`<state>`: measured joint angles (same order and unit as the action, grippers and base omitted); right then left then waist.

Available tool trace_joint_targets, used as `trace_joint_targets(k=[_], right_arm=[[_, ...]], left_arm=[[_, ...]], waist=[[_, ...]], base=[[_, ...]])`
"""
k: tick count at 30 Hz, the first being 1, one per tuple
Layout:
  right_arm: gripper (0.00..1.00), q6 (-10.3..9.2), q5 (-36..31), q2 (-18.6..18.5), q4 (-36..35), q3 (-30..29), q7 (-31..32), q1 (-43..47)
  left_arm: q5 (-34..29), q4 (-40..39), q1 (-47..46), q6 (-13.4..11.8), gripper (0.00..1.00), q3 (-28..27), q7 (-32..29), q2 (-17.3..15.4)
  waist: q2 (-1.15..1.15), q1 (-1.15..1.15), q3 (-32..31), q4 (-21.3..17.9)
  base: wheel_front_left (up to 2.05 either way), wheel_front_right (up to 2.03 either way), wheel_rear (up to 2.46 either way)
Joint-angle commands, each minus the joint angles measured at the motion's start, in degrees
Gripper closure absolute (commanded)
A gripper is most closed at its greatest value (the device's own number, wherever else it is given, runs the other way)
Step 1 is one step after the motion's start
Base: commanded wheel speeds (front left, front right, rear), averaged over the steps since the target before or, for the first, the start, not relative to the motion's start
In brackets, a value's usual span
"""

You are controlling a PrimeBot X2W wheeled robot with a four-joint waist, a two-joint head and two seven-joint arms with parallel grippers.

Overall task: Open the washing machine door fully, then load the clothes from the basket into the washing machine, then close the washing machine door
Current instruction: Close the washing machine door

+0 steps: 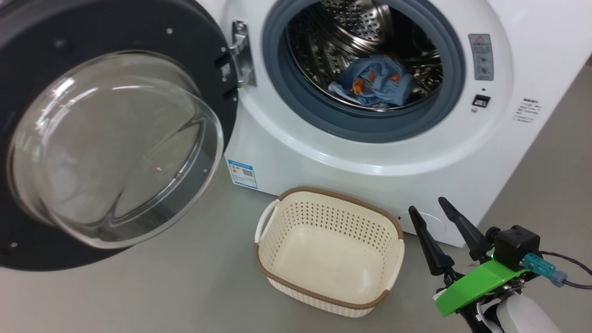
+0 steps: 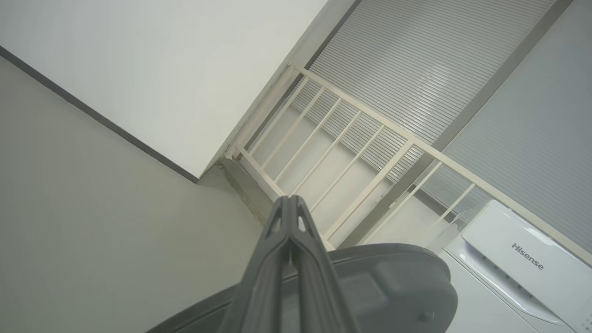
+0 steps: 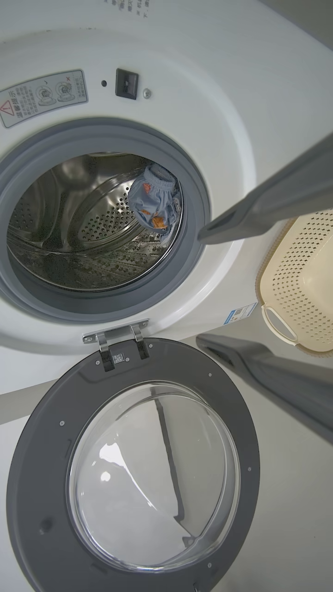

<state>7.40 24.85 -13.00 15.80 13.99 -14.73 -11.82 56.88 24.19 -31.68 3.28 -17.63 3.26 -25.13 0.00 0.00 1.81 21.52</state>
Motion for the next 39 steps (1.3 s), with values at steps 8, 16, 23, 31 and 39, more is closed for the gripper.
trace_joint_targets(k=[8, 16, 23, 31, 39], right_arm=[[0.0, 0.09, -0.44, -1.75, -1.14, 1.99, -0.27, -3.5], [0.0, 0.09, -0.68, -2.33, -1.23, 2.06, -0.27, -4.03], [0.0, 0.09, -0.93, -2.66, -1.41, 1.85, -0.27, -4.21], [0.0, 0.09, -0.85, -2.56, -1.15, 1.45, -0.27, -3.45], [0.0, 0.09, -0.56, -1.67, -0.79, 1.31, -0.27, -2.61]], left_arm=[[7.1, 15.25, -10.63, 2.25, 1.0, -5.37, -6.62, -10.12], [10.15, 24.35, -14.48, 2.66, 1.0, -5.47, -14.55, -14.13], [10.79, 29.71, -16.89, 1.37, 1.0, -5.16, -18.92, -17.13], [11.22, 33.42, -16.56, 2.02, 1.0, -2.54, -29.71, -19.31], [14.92, 29.68, -13.07, 3.94, 1.0, 1.11, -48.3, -17.55]], waist=[[0.0, 0.0, 3.17, -5.41], [0.0, 0.0, 4.78, -7.43], [0.0, 0.0, 5.53, -8.51], [0.0, 0.0, 4.5, -8.84], [0.0, 0.0, 1.93, -7.42]], base=[[0.0, 0.0, 0.0], [0.0, 0.0, 0.0], [0.0, 0.0, 0.0], [0.0, 0.0, 0.0], [0.0, 0.0, 0.0]])
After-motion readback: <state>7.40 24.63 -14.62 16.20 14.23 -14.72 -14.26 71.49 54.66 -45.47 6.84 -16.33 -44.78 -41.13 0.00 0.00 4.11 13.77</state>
